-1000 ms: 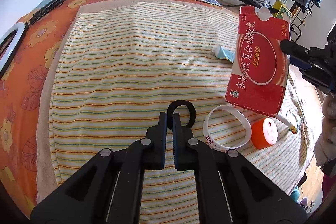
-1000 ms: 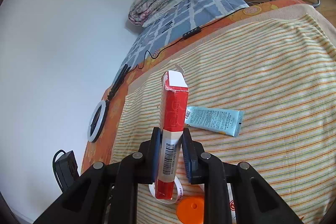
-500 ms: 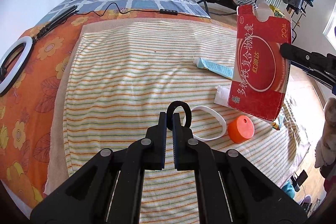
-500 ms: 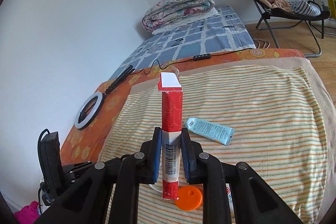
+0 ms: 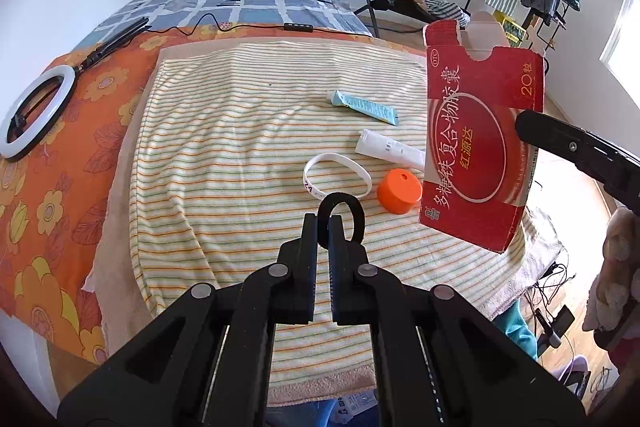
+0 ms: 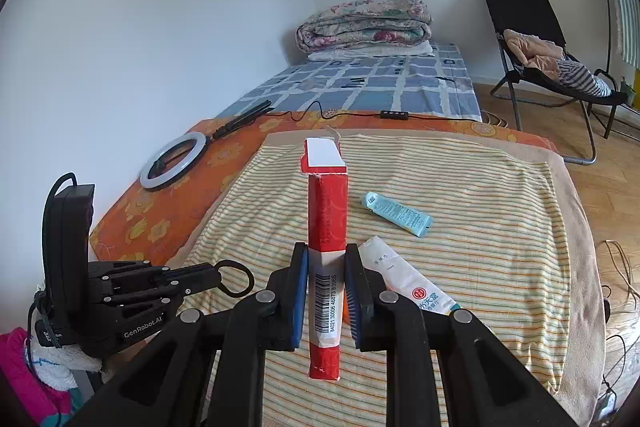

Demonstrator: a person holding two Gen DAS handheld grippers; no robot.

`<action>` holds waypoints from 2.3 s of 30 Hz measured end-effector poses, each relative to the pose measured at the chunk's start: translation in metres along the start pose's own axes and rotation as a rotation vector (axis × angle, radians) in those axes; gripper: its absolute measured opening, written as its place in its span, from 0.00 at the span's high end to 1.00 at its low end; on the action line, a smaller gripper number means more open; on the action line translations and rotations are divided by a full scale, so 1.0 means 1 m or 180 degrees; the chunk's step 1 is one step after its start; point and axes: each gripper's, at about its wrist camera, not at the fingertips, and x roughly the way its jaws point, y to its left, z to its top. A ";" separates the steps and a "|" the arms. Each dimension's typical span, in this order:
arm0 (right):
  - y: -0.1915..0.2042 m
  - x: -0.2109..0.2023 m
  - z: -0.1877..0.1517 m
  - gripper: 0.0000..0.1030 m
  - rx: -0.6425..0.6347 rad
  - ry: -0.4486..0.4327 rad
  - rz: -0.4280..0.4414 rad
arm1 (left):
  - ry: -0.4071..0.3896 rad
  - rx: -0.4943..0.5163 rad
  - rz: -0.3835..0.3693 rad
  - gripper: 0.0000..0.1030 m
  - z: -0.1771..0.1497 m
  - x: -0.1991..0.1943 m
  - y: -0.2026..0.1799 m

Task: Collect trash
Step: 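Carry the red box and hair tie over the blue basket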

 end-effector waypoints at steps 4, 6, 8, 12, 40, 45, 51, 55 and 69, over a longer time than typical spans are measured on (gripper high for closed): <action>0.014 -0.020 -0.018 0.84 -0.0080 -0.0008 0.0041 | -0.0020 0.0030 -0.0018 0.97 -0.020 -0.017 -0.013; 0.021 -0.030 -0.026 0.84 -0.0124 -0.0018 0.0064 | -0.0039 0.0067 -0.0012 0.97 -0.030 -0.026 -0.021; 0.027 -0.040 -0.035 0.84 -0.0160 -0.0039 0.0076 | -0.0060 0.0101 -0.0012 0.97 -0.040 -0.035 -0.028; 0.033 -0.058 -0.053 0.84 -0.0158 -0.0038 0.0122 | -0.0078 0.0181 -0.0018 0.97 -0.062 -0.050 -0.043; 0.019 -0.102 -0.193 0.84 0.0261 0.0468 0.0225 | 0.0416 0.0142 -0.0016 0.97 -0.185 -0.032 -0.074; 0.015 -0.095 -0.211 0.84 0.0357 0.0581 0.0228 | 0.0559 0.0113 -0.0010 0.97 -0.197 -0.021 -0.072; 0.012 -0.086 -0.228 0.84 0.0489 0.0691 0.0253 | 0.0676 0.0161 0.0008 0.97 -0.207 -0.012 -0.075; 0.012 -0.078 -0.235 0.84 0.0511 0.0758 0.0243 | 0.0719 0.0163 0.0023 0.97 -0.209 -0.009 -0.075; -0.001 -0.049 -0.264 0.75 0.0662 0.1069 0.0170 | 0.0893 0.0129 0.0129 0.88 -0.216 0.005 -0.069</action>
